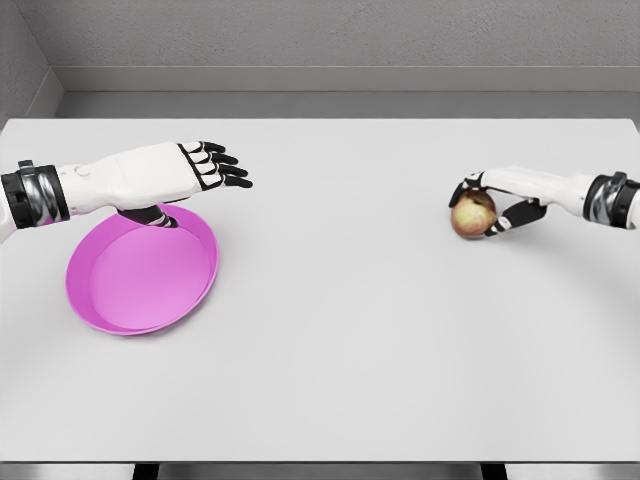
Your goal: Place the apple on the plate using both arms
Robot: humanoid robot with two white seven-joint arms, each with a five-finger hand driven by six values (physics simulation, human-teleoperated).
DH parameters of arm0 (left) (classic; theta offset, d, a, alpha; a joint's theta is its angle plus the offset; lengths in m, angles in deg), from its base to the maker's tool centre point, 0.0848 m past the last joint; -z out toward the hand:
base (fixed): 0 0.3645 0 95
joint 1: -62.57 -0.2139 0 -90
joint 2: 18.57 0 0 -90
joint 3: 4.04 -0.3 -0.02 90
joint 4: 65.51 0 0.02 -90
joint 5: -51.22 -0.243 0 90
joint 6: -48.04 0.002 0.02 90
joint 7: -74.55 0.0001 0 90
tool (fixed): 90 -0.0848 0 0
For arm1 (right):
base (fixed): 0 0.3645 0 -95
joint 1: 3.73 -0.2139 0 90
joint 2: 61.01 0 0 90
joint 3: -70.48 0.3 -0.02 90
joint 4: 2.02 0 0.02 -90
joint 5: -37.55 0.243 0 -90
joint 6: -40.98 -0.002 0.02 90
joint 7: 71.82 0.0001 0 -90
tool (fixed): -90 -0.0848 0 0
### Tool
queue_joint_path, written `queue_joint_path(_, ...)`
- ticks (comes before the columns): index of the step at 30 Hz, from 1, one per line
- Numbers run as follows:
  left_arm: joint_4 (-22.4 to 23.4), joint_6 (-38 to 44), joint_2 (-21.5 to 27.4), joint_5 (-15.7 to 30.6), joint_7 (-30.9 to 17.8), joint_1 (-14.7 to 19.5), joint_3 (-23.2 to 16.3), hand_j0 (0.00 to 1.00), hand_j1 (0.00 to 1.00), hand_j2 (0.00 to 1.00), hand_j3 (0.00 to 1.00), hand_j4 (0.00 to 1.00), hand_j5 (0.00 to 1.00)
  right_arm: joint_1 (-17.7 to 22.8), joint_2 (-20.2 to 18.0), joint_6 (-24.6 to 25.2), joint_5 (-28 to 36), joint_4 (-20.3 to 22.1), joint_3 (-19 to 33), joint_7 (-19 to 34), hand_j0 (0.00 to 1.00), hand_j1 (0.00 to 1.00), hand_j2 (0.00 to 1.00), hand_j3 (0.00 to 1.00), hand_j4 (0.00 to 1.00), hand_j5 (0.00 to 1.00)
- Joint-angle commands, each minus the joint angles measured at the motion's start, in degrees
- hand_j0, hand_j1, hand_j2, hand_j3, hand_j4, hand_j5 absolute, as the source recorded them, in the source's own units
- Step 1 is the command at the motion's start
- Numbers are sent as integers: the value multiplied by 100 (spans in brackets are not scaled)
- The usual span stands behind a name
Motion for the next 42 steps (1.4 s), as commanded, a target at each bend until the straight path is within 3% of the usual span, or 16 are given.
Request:
queue_joint_path(1,0,6,4,35,3,0,6,100,100,100,100,100,100,-9,-30,-15,230,183,-71,0,55,55,55,55,55,55)
queue_joint_path(4,0,6,4,35,3,0,6,100,100,100,100,100,100,-9,-48,-15,608,675,-202,0,53,53,53,53,53,53)
queue_joint_path(7,0,6,13,35,3,0,6,100,100,100,100,100,100,-9,-48,55,731,1660,-782,0,52,52,52,52,52,52)
queue_joint_path(10,0,6,13,35,3,0,6,100,100,100,100,100,100,-26,-22,275,731,2258,-1029,0,53,53,53,53,53,53)
queue_joint_path(19,0,6,13,35,3,0,6,100,100,100,100,100,100,-158,207,451,714,2232,-1125,0,55,55,55,55,55,55)
queue_joint_path(21,0,6,13,35,3,0,6,100,100,100,100,100,100,-158,198,477,687,2170,-1117,0,65,65,65,65,65,65)
queue_joint_path(23,0,6,13,35,3,0,6,100,100,100,100,100,100,-202,198,512,678,2108,-1108,0,100,100,100,100,100,100)
queue_joint_path(30,0,6,13,35,3,0,6,100,100,100,100,100,100,-229,146,451,713,2047,-976,0,100,100,100,100,100,100)
queue_joint_path(32,-9,6,4,35,3,0,-29,100,100,100,100,100,100,-229,-30,389,722,1898,-476,0,100,100,100,100,100,100)
queue_joint_path(34,-17,6,-321,-9,-119,53,-91,100,100,100,100,100,100,-185,-373,143,740,1748,-19,0,100,100,100,100,100,100)
queue_joint_path(37,-9,6,-1147,0,-919,474,-477,100,100,100,100,100,100,193,-812,-480,740,1687,720,0,100,100,100,100,100,100)
queue_joint_path(38,-9,6,-1375,0,-1069,562,-539,100,100,100,100,100,100,334,-760,-527,731,1547,1273,0,100,100,100,100,100,100)
queue_joint_path(39,-9,6,-1507,0,-1148,589,-548,100,100,100,100,100,100,518,-305,-527,705,1064,2186,0,100,100,100,100,100,100)
queue_joint_path(40,-9,6,-1656,-9,-1166,615,-548,100,100,100,100,100,100,545,232,-527,608,782,2679,0,100,100,100,100,100,100)
queue_joint_path(42,140,6,-2113,-44,-1789,642,-565,100,100,100,100,100,100,554,505,-527,292,650,3014,0,100,100,100,100,100,100)
